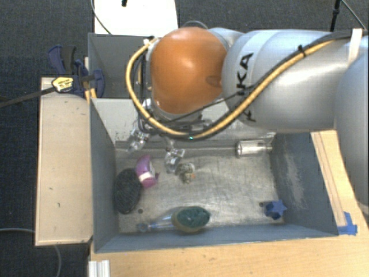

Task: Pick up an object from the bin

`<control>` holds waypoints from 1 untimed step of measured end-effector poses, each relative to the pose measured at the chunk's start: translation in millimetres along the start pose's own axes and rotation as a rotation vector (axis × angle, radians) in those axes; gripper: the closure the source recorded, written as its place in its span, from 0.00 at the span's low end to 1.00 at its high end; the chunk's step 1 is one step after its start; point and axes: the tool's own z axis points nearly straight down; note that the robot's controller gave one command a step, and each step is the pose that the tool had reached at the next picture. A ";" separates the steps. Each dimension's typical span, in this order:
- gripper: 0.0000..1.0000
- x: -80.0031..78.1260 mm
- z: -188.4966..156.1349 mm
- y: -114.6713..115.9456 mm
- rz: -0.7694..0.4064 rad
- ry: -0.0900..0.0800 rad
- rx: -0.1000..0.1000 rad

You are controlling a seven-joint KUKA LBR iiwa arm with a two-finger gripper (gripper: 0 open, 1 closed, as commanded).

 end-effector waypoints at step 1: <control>0.00 -9.6 126.5 -0.6 -0.191 0.004 0.005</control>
Offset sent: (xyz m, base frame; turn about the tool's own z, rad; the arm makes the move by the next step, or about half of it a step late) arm 0.0017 0.0106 -0.1293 -0.1927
